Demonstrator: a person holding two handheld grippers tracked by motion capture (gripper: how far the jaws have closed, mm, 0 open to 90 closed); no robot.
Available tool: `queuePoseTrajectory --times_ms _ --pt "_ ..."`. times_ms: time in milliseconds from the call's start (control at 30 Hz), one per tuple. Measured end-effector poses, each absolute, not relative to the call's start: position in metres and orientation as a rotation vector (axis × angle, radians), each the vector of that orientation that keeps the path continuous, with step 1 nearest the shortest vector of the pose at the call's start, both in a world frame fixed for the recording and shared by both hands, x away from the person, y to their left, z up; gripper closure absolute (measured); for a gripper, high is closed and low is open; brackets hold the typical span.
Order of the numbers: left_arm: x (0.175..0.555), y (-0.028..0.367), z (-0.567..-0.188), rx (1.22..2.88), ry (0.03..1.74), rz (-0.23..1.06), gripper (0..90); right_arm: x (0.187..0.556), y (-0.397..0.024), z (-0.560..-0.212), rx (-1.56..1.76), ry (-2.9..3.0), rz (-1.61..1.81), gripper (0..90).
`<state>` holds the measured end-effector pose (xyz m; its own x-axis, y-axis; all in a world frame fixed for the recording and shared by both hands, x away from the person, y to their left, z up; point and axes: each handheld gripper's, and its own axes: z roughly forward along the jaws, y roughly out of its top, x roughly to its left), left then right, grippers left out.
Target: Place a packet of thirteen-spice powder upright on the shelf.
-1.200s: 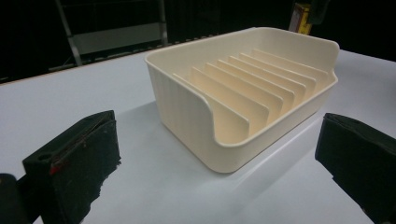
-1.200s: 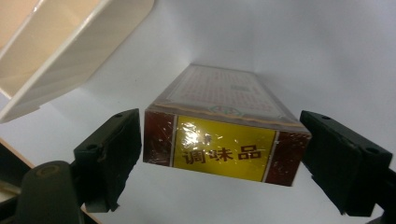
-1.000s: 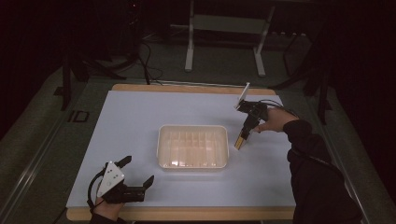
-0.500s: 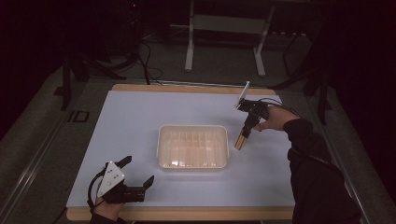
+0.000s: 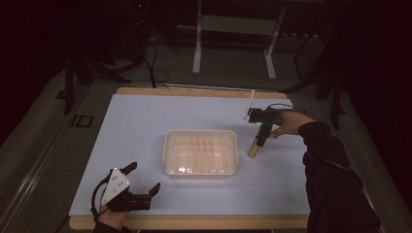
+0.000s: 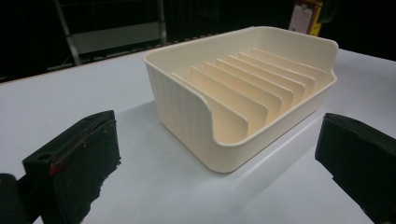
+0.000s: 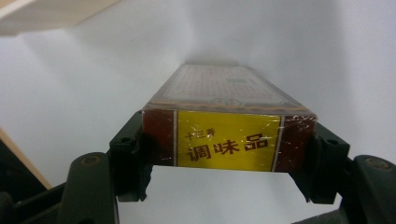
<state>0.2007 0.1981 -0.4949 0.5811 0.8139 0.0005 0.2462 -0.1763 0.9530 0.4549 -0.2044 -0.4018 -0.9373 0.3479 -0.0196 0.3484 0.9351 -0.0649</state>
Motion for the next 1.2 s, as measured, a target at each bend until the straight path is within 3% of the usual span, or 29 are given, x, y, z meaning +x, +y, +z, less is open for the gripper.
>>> queuePoseTrajectory --times_ms 600,1200 --pt "0.201 0.197 -0.495 1.722 0.881 0.644 0.0 0.422 -0.204 -0.382 0.17 3.143 -0.126 31.8" --pt "0.202 0.196 -0.495 1.726 0.875 0.636 0.0 0.397 -0.19 -0.354 0.019 3.131 -0.127 31.9"
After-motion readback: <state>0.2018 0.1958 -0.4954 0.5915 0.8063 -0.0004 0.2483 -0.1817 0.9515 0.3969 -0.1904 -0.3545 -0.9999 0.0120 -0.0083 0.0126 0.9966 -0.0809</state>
